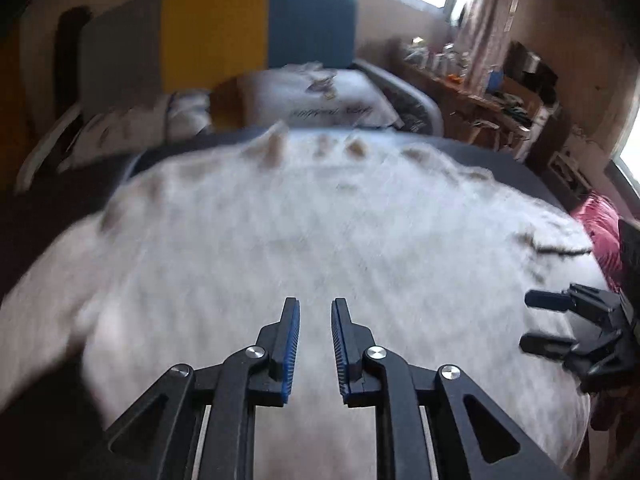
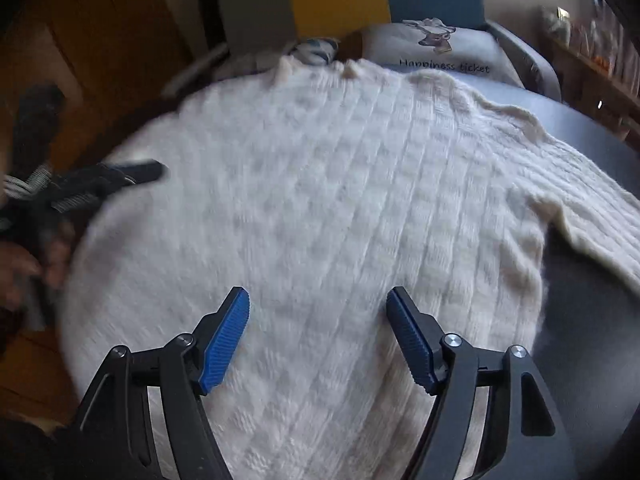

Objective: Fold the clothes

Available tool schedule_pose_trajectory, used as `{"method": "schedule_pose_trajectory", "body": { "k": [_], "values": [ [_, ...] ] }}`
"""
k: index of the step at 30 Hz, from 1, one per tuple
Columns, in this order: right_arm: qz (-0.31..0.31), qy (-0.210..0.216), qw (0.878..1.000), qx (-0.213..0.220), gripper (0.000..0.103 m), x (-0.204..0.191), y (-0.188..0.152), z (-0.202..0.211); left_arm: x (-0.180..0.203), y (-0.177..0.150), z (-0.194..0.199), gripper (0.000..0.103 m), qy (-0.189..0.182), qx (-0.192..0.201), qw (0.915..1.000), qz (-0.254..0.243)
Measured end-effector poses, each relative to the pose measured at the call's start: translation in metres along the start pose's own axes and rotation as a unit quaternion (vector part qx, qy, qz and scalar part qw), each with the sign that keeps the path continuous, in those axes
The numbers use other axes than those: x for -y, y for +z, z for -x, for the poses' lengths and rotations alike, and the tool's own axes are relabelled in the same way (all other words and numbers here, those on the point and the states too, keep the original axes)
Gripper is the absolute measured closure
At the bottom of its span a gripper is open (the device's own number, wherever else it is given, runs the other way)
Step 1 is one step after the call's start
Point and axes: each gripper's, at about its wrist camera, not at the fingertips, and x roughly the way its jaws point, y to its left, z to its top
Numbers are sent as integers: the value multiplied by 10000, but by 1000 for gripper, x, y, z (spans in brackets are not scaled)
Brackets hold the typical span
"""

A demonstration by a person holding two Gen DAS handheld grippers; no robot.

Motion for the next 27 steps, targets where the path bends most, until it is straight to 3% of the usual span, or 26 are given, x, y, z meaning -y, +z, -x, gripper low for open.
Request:
{"method": "schedule_pose_trajectory", "body": {
  "k": [4, 8, 11, 15, 17, 21, 27],
  "values": [
    [-232, 221, 9973, 656, 29, 45, 53, 3, 16, 39, -35, 87, -197, 100, 9993, -313],
    [-364, 132, 9972, 646, 29, 92, 97, -24, 32, 79, -70, 87, -394, 200, 9971, -626],
    [-567, -215, 9970, 486, 29, 127, 119, -48, 45, 108, -97, 87, -535, 268, 9945, -864],
    [-582, -665, 9959, 177, 30, 148, 118, -66, 52, 105, -141, 87, -103, -296, 9947, -981],
    [-478, -629, 9964, 318, 30, 151, 116, -60, 52, 105, -140, 88, -213, -148, 9959, -866],
    [-443, -614, 9958, 509, 30, 154, 110, -35, 73, 122, -133, 88, -858, 94, 9933, -766],
    [-541, -1006, 9925, 435, 30, 185, 96, -14, 125, 143, -153, 88, -1134, 185, 9869, -1130]
  ]
}}
